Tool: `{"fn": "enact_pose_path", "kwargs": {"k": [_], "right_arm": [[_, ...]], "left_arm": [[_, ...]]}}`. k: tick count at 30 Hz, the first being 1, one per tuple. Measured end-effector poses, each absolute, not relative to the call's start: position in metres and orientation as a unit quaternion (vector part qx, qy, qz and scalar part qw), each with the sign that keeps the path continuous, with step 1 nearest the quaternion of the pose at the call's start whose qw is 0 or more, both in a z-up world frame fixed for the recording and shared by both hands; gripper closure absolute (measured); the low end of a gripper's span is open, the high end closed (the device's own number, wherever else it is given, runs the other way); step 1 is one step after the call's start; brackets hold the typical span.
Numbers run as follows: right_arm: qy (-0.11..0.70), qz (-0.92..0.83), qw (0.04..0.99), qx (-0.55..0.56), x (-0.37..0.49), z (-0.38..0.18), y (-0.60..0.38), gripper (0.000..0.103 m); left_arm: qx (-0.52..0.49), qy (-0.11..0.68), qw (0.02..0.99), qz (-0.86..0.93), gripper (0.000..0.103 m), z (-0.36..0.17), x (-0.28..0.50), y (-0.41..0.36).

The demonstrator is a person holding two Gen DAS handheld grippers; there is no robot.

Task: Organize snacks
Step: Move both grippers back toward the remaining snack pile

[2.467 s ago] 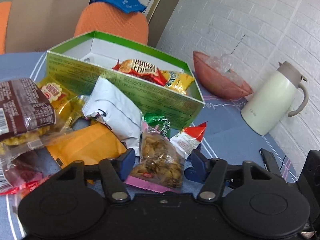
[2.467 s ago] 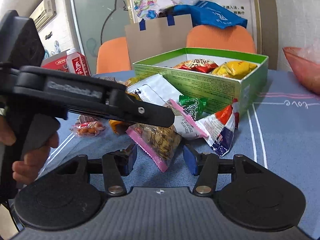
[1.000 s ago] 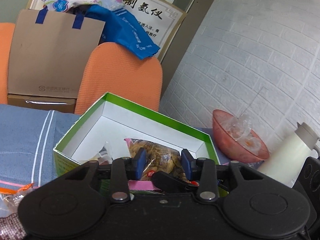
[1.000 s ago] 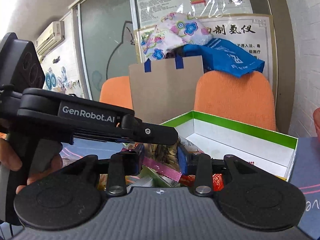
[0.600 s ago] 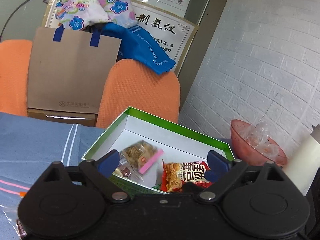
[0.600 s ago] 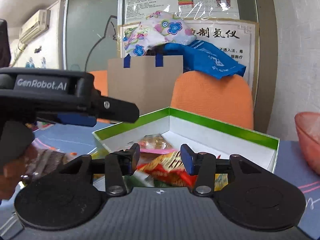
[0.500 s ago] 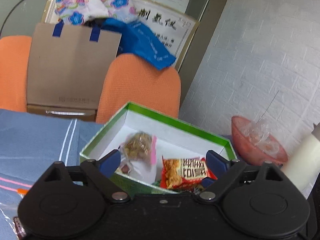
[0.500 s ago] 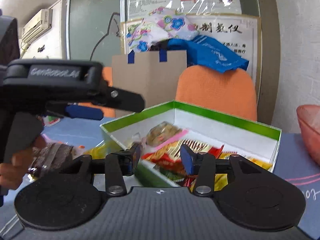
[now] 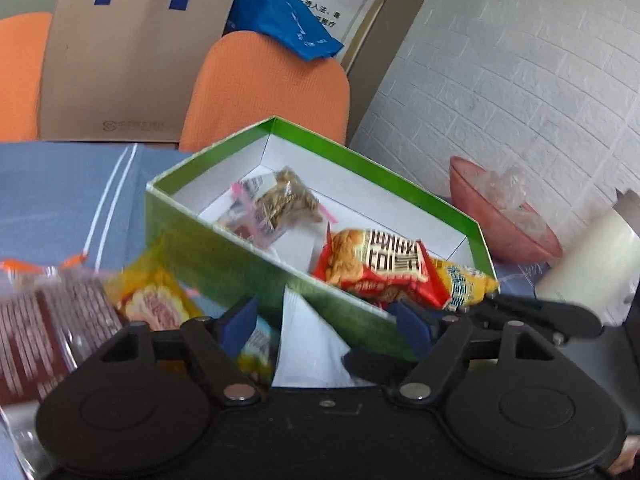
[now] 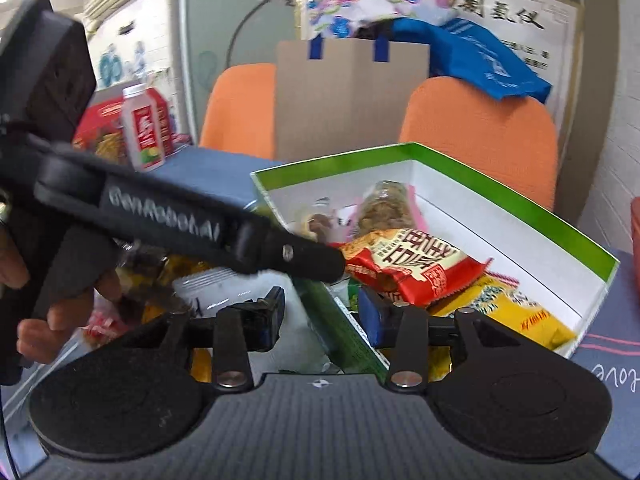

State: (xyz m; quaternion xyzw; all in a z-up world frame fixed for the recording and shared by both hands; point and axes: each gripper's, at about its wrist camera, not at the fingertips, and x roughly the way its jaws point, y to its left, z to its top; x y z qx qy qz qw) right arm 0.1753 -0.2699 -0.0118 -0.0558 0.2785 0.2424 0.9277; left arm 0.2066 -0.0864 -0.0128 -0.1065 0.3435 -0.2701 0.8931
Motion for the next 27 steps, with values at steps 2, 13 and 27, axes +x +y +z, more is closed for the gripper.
{"fn": "enact_pose_path", "kwargs": {"k": [2, 13, 27], "right_arm": [[0.275, 0.261, 0.924, -0.055, 0.166, -0.012, -0.273, 0.032], [0.273, 0.293, 0.913, -0.078, 0.109, -0.017, -0.268, 0.019], [0.232, 0.181, 0.956, 0.011, 0.003, -0.021, -0.300, 0.012]], "left_arm": [[-0.102, 0.339, 0.895, -0.270, 0.000, -0.014, 0.193, -0.084], [-0.141, 0.318, 0.890, -0.295, 0.000, -0.002, 0.132, -0.070], [-0.161, 0.289, 0.904, -0.272, 0.000, -0.007, 0.041, -0.022]]}}
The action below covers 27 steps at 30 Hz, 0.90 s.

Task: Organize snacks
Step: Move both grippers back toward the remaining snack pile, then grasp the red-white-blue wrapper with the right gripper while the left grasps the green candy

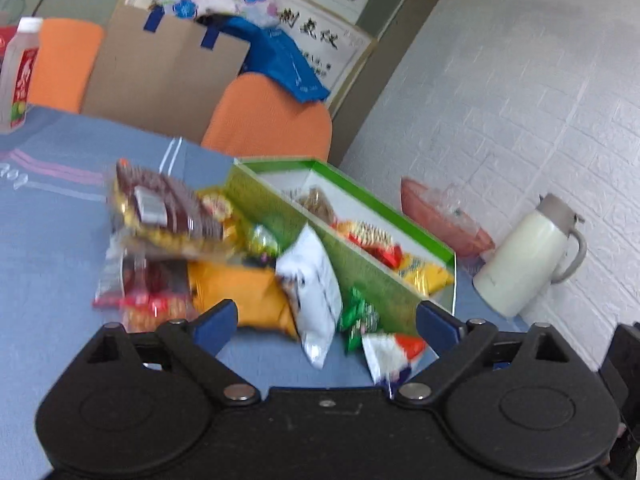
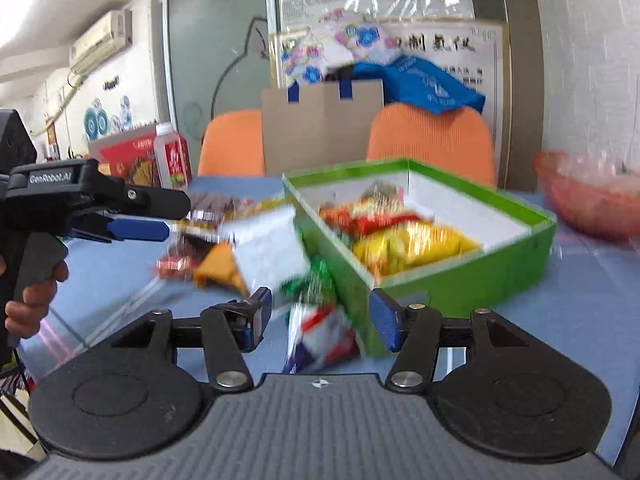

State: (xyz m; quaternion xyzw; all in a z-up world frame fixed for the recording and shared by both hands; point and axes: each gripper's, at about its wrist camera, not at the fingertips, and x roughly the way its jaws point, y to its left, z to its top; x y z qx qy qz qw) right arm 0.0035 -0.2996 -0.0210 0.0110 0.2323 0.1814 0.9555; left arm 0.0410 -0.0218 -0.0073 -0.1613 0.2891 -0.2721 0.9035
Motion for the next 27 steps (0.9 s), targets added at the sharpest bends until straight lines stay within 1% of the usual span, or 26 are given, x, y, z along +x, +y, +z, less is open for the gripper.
{"fn": "enact_pose_path", "kwargs": {"k": [2, 3, 6, 7, 8, 9, 10, 11, 12, 17, 18, 20, 21, 23, 26, 27], "right_arm": [[0.256, 0.179, 0.950, 0.024, 0.007, -0.030, -0.296, 0.018], [0.261, 0.176, 0.949, 0.030, 0.009, -0.034, -0.294, 0.022], [0.263, 0.170, 0.949, 0.032, 0.017, -0.039, -0.286, 0.027], [0.269, 0.164, 0.949, 0.030, 0.021, -0.041, -0.282, 0.031], [0.276, 0.157, 0.948, 0.027, 0.023, -0.044, -0.280, 0.032], [0.282, 0.153, 0.947, 0.022, 0.026, -0.048, -0.277, 0.040], [0.289, 0.153, 0.945, 0.019, 0.028, -0.052, -0.276, 0.057], [0.295, 0.161, 0.942, 0.021, 0.028, -0.054, -0.276, 0.069], [0.296, 0.174, 0.939, 0.023, 0.023, -0.055, -0.277, 0.073], [0.300, 0.183, 0.936, 0.015, 0.002, -0.054, -0.280, 0.074], [0.302, 0.182, 0.936, 0.019, -0.002, -0.053, -0.283, 0.073], [0.303, 0.180, 0.936, 0.023, -0.008, -0.053, -0.288, 0.072], [0.302, 0.176, 0.937, 0.026, -0.010, -0.053, -0.290, 0.070], [0.299, 0.169, 0.938, 0.034, -0.012, -0.054, -0.294, 0.061], [0.295, 0.165, 0.940, 0.047, -0.009, -0.054, -0.297, 0.058], [0.295, 0.165, 0.940, 0.048, -0.007, -0.054, -0.297, 0.056]], "left_arm": [[-0.156, 0.302, 0.898, -0.279, 0.000, -0.014, 0.035, -0.024], [-0.153, 0.306, 0.895, -0.285, 0.000, -0.015, 0.033, -0.025], [-0.144, 0.307, 0.892, -0.299, 0.000, -0.015, 0.029, -0.030], [-0.138, 0.305, 0.892, -0.304, 0.000, -0.014, 0.028, -0.032], [-0.132, 0.302, 0.892, -0.309, 0.000, -0.013, 0.028, -0.035], [-0.125, 0.301, 0.892, -0.314, 0.005, -0.012, 0.029, -0.039], [-0.115, 0.299, 0.891, -0.321, 0.012, -0.012, 0.032, -0.043], [-0.105, 0.297, 0.892, -0.324, 0.020, -0.013, 0.035, -0.050], [-0.096, 0.297, 0.893, -0.324, 0.022, -0.013, 0.039, -0.057], [-0.057, 0.291, 0.897, -0.328, 0.022, -0.015, 0.066, -0.099], [-0.045, 0.290, 0.899, -0.326, 0.022, -0.016, 0.072, -0.107], [-0.033, 0.301, 0.897, -0.323, 0.027, -0.021, 0.085, -0.118], [-0.030, 0.313, 0.894, -0.319, 0.026, -0.026, 0.092, -0.121], [-0.028, 0.334, 0.887, -0.318, 0.025, -0.036, 0.101, -0.125], [-0.037, 0.356, 0.875, -0.326, 0.023, -0.047, 0.105, -0.124], [-0.039, 0.356, 0.875, -0.326, 0.020, -0.047, 0.104, -0.123]]}}
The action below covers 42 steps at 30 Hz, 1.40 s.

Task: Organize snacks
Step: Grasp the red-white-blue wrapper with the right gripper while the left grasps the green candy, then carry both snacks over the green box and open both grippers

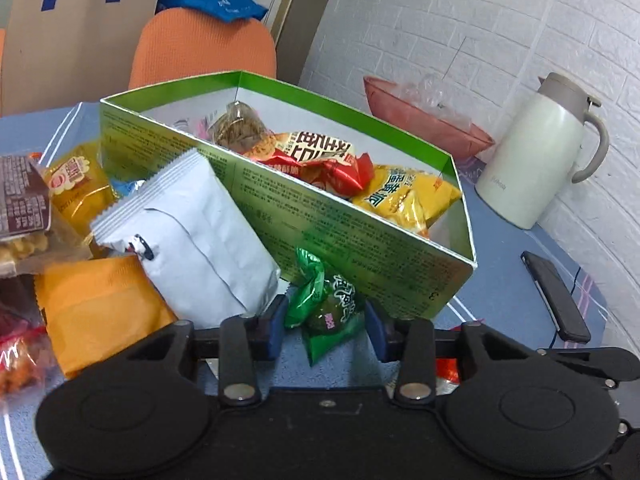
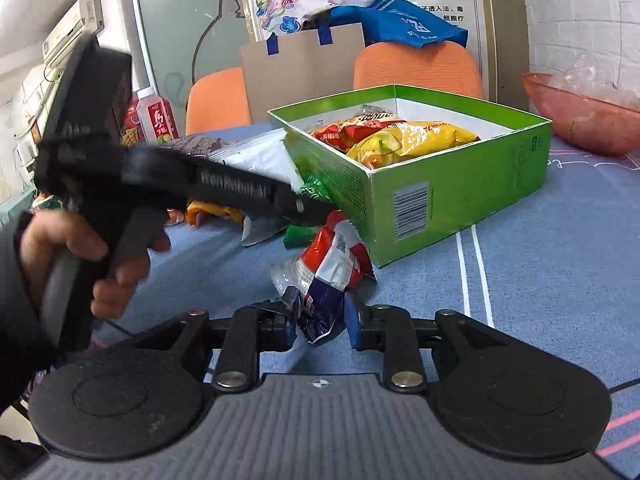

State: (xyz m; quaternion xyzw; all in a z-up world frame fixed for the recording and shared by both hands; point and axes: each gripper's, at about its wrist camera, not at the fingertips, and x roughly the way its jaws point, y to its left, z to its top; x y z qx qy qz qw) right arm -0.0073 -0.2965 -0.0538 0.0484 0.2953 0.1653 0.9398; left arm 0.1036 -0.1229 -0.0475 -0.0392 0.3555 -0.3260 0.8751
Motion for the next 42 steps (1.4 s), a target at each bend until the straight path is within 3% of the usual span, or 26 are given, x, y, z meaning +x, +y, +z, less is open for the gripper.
{"fn": "enact_pose_path", "kwargs": {"k": [1, 2, 3, 4, 6, 9, 10, 12, 18, 28, 38, 40, 42], "right_arm": [[0.295, 0.165, 0.940, 0.049, -0.006, -0.054, -0.296, 0.051], [0.296, 0.164, 0.940, 0.050, -0.004, -0.054, -0.296, 0.047], [0.296, 0.163, 0.940, 0.051, -0.003, -0.055, -0.295, 0.038], [0.295, 0.161, 0.940, 0.052, -0.002, -0.055, -0.295, 0.024], [0.291, 0.159, 0.942, 0.051, 0.001, -0.054, -0.294, 0.019], [0.291, 0.153, 0.943, 0.051, 0.007, -0.056, -0.291, 0.019], [0.288, 0.152, 0.944, 0.050, 0.008, -0.057, -0.291, 0.035], [0.288, 0.157, 0.944, 0.044, 0.009, -0.056, -0.288, 0.048], [0.278, 0.184, 0.941, 0.052, -0.004, -0.045, -0.295, 0.049], [0.166, 0.119, 0.977, 0.062, 0.006, 0.012, -0.331, 0.048], [0.160, 0.039, 0.985, 0.051, 0.069, 0.008, -0.352, 0.048], [0.158, 0.033, 0.986, 0.050, 0.077, 0.006, -0.354, 0.048], [0.160, 0.028, 0.986, 0.047, 0.084, 0.001, -0.356, 0.045]], "left_arm": [[-0.042, 0.357, 0.874, -0.327, 0.018, -0.047, 0.103, -0.123], [-0.047, 0.358, 0.872, -0.331, 0.009, -0.046, 0.103, -0.122], [-0.051, 0.358, 0.871, -0.333, 0.007, -0.047, 0.104, -0.122], [-0.053, 0.360, 0.869, -0.335, 0.007, -0.046, 0.105, -0.123], [-0.056, 0.359, 0.869, -0.337, 0.010, -0.047, 0.106, -0.123], [-0.057, 0.361, 0.867, -0.337, 0.011, -0.047, 0.106, -0.123], [-0.057, 0.363, 0.866, -0.339, 0.012, -0.047, 0.105, -0.123], [-0.062, 0.364, 0.864, -0.344, 0.012, -0.046, 0.102, -0.120], [-0.085, 0.340, 0.860, -0.370, 0.013, -0.024, 0.082, -0.107], [-0.093, 0.262, 0.884, -0.376, 0.012, 0.043, 0.104, -0.122], [-0.094, 0.295, 0.881, -0.358, 0.011, 0.031, 0.171, -0.175], [-0.092, 0.297, 0.882, -0.355, 0.009, 0.025, 0.177, -0.181], [-0.089, 0.301, 0.880, -0.356, 0.000, 0.019, 0.179, -0.185]]}}
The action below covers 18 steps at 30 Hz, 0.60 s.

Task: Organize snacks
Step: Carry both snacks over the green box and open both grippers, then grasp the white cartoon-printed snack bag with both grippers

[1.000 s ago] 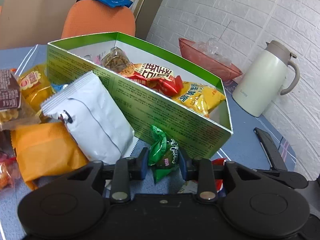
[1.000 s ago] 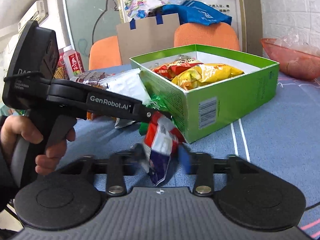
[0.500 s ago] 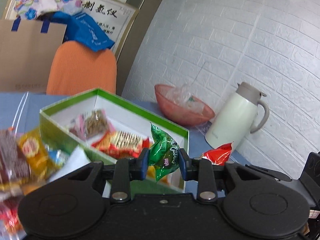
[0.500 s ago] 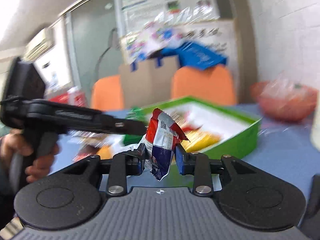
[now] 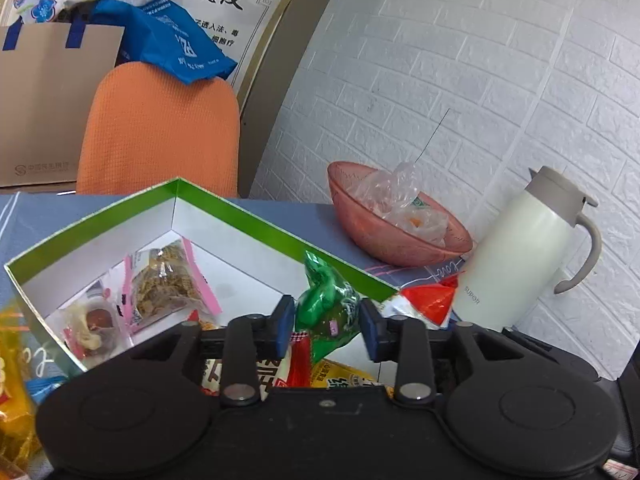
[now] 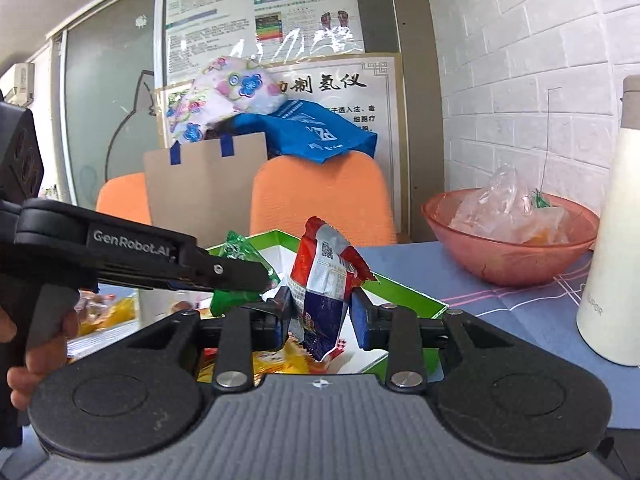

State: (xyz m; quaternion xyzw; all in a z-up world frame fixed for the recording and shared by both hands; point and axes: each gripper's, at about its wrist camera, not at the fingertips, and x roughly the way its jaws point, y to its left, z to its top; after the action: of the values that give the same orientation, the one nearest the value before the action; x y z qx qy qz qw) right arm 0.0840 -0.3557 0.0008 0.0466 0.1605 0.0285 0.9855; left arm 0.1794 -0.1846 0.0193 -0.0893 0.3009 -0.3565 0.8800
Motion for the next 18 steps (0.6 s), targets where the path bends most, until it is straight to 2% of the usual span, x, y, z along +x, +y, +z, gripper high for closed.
{"fn": "enact_pose_path", "kwargs": {"k": [2, 3, 4, 12, 18], "right_arm": [[0.172, 0.034, 0.984, 0.031, 0.091, -0.007, -0.354, 0.034], [0.181, 0.036, 0.983, 0.021, 0.095, -0.010, -0.352, 0.006], [0.186, 0.034, 0.982, 0.014, 0.094, -0.013, -0.350, 0.000], [0.137, 0.041, 0.988, 0.058, 0.042, 0.000, -0.350, 0.000], [0.129, 0.094, 0.984, 0.081, 0.011, 0.008, -0.330, 0.000]], "left_arm": [[-0.089, 0.298, 0.884, -0.349, 0.000, 0.016, 0.174, -0.181], [-0.093, 0.289, 0.890, -0.341, 0.000, 0.016, 0.169, -0.177], [-0.097, 0.280, 0.893, -0.337, 0.000, 0.017, 0.164, -0.171], [-0.152, 0.271, 0.903, -0.298, 0.000, 0.032, 0.112, -0.093], [-0.165, 0.299, 0.909, -0.237, 0.000, 0.010, 0.086, -0.047]]}}
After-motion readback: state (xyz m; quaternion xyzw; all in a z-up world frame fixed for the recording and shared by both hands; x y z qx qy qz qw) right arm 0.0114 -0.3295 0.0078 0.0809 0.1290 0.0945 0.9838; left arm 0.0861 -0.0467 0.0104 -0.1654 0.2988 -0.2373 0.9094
